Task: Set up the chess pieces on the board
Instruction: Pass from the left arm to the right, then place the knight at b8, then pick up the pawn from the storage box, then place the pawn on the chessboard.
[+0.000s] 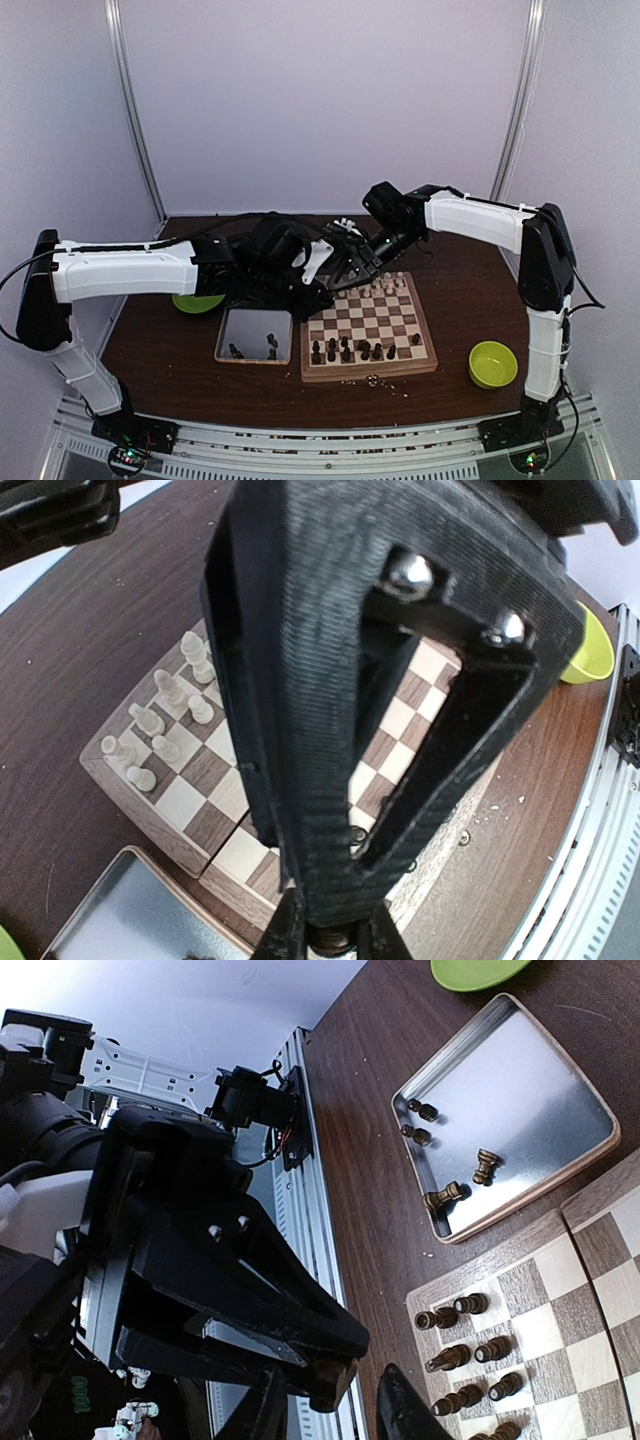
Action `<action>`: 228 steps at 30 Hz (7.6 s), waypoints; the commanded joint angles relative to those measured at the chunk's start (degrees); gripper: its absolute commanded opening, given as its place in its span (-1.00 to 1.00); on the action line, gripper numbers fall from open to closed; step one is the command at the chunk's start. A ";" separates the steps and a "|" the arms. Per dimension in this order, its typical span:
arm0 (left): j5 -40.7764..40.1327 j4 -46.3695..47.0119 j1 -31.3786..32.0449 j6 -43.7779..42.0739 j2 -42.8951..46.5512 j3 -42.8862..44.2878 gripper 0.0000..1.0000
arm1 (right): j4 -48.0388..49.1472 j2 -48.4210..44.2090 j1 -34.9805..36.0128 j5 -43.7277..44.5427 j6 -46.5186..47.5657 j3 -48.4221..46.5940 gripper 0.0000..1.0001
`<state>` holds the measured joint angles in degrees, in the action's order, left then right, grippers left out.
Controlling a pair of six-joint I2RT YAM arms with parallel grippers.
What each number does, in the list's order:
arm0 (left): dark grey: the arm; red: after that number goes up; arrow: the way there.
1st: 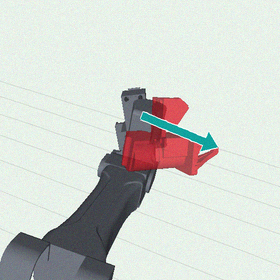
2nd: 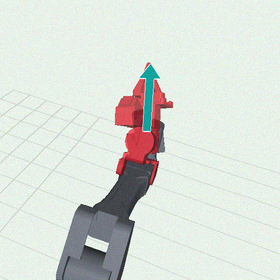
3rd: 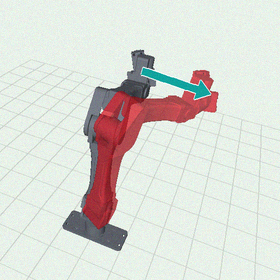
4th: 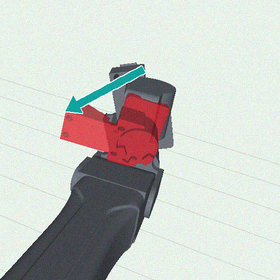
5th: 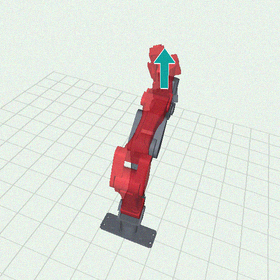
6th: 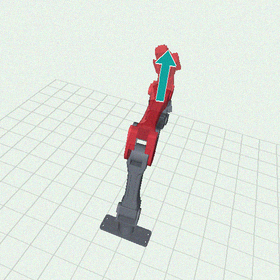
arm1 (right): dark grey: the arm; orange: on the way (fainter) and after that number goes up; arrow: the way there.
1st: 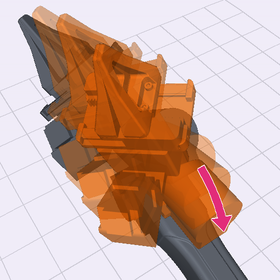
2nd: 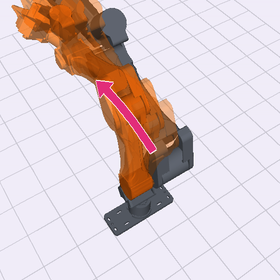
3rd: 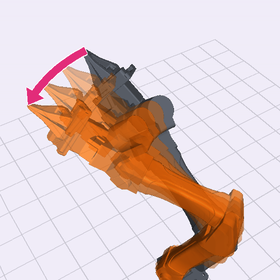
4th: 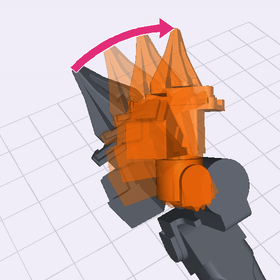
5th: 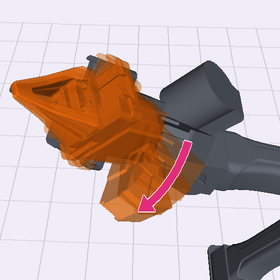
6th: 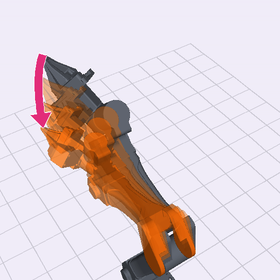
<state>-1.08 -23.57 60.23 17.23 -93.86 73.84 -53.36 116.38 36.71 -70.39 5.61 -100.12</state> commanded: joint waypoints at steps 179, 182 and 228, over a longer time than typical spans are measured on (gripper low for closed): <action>22.24 -6.70 -18.56 4.26 -9.05 5.44 -1.00 | 10.95 -35.93 -3.84 43.62 27.26 44.26 -0.26; 20.43 -10.71 -15.74 1.85 -14.47 12.57 -1.00 | 11.08 -36.54 -3.86 44.04 27.20 44.40 -0.26; -4.23 -24.68 -9.23 3.93 -11.89 20.16 -0.36 | 4.95 -26.54 -0.08 44.66 25.37 27.03 -0.19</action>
<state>1.30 -53.47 54.24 14.17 -114.39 101.34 -46.13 85.78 33.98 -27.14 32.38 -68.34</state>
